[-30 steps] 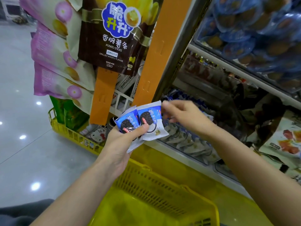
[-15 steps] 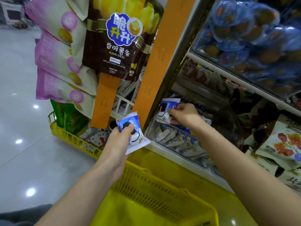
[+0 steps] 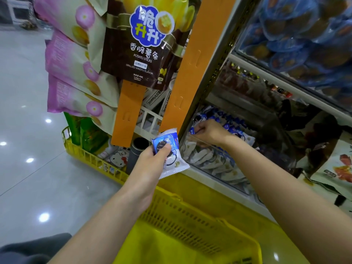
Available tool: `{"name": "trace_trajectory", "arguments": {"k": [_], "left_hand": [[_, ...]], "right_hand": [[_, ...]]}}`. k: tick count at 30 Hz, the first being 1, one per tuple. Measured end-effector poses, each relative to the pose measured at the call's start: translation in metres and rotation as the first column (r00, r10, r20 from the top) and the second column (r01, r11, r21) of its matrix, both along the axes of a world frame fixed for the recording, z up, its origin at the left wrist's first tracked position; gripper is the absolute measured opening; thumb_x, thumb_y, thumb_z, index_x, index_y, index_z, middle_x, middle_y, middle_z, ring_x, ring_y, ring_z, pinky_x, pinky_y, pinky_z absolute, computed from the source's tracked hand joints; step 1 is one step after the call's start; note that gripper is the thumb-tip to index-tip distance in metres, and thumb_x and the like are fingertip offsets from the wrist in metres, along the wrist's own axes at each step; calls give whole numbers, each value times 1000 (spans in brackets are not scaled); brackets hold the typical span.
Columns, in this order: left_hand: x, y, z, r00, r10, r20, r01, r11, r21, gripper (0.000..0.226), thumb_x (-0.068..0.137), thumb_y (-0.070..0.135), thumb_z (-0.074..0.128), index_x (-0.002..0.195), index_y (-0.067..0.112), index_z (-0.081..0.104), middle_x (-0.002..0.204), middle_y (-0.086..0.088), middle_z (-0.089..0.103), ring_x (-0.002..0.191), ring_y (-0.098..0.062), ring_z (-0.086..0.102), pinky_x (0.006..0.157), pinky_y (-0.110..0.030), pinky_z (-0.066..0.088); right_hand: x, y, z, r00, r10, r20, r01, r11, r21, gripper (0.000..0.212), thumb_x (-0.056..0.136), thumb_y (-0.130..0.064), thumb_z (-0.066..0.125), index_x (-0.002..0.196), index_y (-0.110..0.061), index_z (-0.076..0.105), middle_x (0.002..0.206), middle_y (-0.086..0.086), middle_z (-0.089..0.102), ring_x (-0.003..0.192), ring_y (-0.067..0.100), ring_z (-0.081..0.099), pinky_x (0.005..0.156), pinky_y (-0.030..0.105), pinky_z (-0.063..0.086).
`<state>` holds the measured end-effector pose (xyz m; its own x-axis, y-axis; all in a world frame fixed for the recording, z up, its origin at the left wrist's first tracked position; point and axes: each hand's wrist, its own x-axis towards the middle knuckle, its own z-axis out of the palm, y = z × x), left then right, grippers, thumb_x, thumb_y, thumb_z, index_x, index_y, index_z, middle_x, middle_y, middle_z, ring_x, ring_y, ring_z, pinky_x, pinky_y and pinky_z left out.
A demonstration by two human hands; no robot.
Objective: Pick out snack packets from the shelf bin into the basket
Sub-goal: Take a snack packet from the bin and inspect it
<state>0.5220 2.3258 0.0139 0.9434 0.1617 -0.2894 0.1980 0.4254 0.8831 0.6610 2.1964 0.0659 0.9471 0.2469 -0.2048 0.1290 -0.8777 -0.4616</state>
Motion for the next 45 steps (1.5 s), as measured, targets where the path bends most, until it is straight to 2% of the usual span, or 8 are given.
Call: {"name": "trace_trajectory", "arguments": {"k": [5, 11, 15, 20, 29, 35, 39, 45], "left_hand": [[0, -2, -3, 1000, -17, 23, 16, 1000, 17, 16, 93, 29, 52, 103, 21, 61, 96, 0, 70, 90, -11, 64, 83, -29, 47], [-1, -5, -7, 996, -68, 54, 66, 997, 26, 26, 92, 28, 54, 117, 22, 54, 106, -1, 67, 100, -13, 61, 94, -35, 46], [-5, -9, -8, 971, -195, 136, 190, 980, 52, 20, 90, 24, 56, 110, 28, 57, 98, 2, 67, 88, -7, 62, 75, -24, 50], [-10, -17, -10, 969, -187, 162, 148, 963, 225, 6, 89, 27, 57, 94, 24, 57, 81, 1, 63, 65, -1, 59, 56, -16, 46], [-14, -23, -8, 936, -203, 287, 32, 861, 507, 31, 91, 28, 53, 61, 23, 56, 56, 6, 55, 61, -18, 56, 65, -43, 48], [-16, -32, -3, 945, -278, 170, 205, 912, 354, 26, 93, 15, 50, 77, -1, 62, 73, -11, 54, 69, -19, 53, 62, -32, 48], [-16, -38, -5, 947, -307, 98, 276, 929, 248, 22, 93, 16, 51, 80, 3, 63, 71, -8, 61, 65, -14, 60, 55, -23, 54], [-23, -51, -21, 904, -428, 18, 416, 887, 200, 21, 83, 16, 65, 102, 9, 57, 88, -7, 70, 76, -11, 66, 62, -24, 53]], "right_hand": [[0, -6, 2, 998, -26, -62, 30, 997, 74, 32, 87, -25, 63, 113, -7, 60, 100, 10, 66, 86, 23, 65, 79, 34, 55], [-64, -8, -1, 842, -86, 533, -166, 898, 408, 7, 93, -23, 51, 92, -22, 58, 74, -13, 55, 66, -2, 51, 58, 8, 39], [-103, -8, -15, 963, 56, 265, -181, 862, 474, 14, 90, -30, 55, 77, -31, 58, 66, -14, 58, 58, -2, 51, 55, 13, 41], [-110, -17, -18, 995, 13, 98, -68, 812, 579, 32, 90, -19, 57, 84, 12, 58, 86, 39, 55, 71, 23, 51, 71, 56, 46], [-131, -41, -26, 984, 44, 174, -133, 830, 542, 3, 86, -19, 63, 86, -22, 64, 79, 2, 69, 74, 19, 64, 66, 37, 54], [-138, -52, -28, 970, 80, 231, -186, 853, 488, 8, 89, -14, 59, 81, -14, 61, 74, -4, 63, 70, 9, 58, 65, 27, 48], [-143, -61, -37, 883, 155, 442, -266, 943, 200, 15, 89, -24, 58, 83, -11, 56, 74, 0, 58, 70, 17, 55, 62, 38, 48], [-139, -71, -42, 974, -218, -69, 198, 655, 729, 7, 90, -5, 55, 90, -2, 61, 77, 8, 65, 59, 3, 61, 52, 19, 52]]}}
